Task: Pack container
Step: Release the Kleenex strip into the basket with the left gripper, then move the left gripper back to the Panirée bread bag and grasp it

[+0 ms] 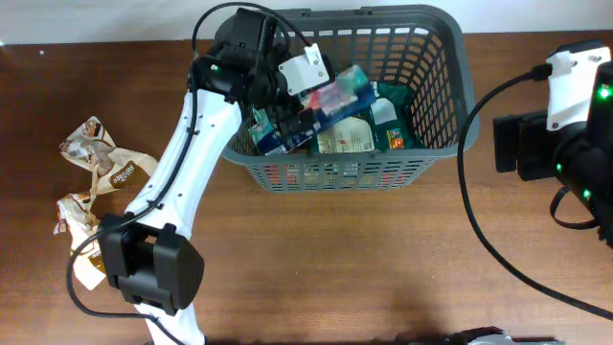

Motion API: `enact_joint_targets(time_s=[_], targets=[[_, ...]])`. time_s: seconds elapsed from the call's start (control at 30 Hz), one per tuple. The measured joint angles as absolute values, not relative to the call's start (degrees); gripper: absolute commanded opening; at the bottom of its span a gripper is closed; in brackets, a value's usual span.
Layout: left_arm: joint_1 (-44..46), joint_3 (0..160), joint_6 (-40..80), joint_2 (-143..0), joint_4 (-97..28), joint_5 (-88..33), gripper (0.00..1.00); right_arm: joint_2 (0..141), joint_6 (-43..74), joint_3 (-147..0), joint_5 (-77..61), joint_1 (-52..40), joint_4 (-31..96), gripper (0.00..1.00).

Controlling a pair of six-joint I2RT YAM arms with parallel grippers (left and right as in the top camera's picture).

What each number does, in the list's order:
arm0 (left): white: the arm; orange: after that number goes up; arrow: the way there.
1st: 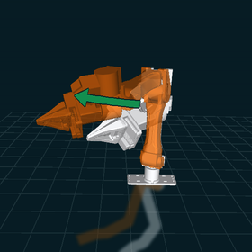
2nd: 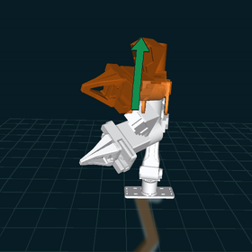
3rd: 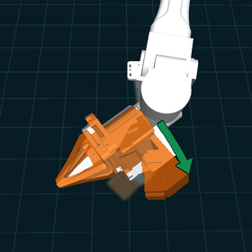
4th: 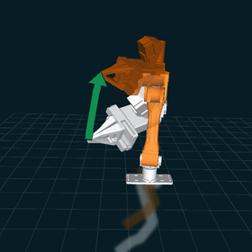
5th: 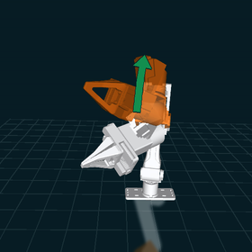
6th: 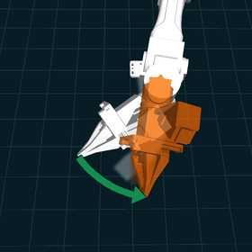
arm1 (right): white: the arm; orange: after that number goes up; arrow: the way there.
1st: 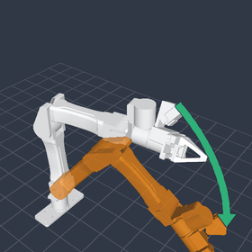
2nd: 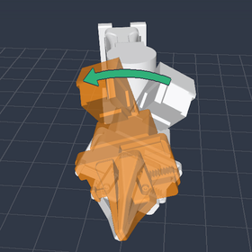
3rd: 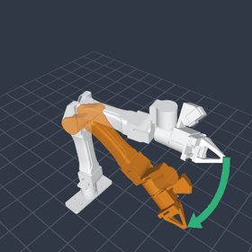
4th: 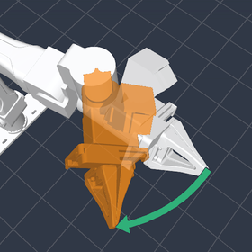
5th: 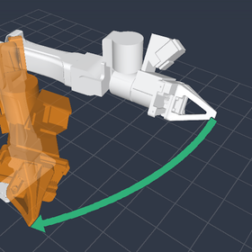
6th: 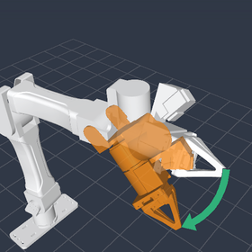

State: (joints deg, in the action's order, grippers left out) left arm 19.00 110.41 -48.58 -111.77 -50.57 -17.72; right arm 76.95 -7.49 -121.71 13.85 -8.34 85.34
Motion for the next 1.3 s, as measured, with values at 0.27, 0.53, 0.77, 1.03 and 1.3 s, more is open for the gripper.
enact_joint_targets(time_s=[0.27,0.53,0.77,1.03,1.3], targets=[[16.86,125.05,-35.03,-107.59,-50.89,-5.48,0.94,76.9,-7.49,-121.71,13.85,-8.34,85.34,0.99],[-1.17,130.61,-10.24,-94.85,-68.53,8.97,0.97,76.9,-7.49,-121.71,13.85,-8.34,85.34,0.99],[-13.26,123.33,6.11,-96.49,-82.54,11.0,0.95,76.86,-7.46,-121.71,13.85,-8.34,85.3,0.99],[-16.25,102.13,11.09,-97.95,-82.37,11.97,0.89,76.86,-7.49,-121.71,12.71,-8.34,85.3,0.99],[-16.25,85.27,4.97,-95.0,-79.22,13.58,0.83,76.86,-7.46,-121.71,12.53,-8.34,84.93,0.99]])
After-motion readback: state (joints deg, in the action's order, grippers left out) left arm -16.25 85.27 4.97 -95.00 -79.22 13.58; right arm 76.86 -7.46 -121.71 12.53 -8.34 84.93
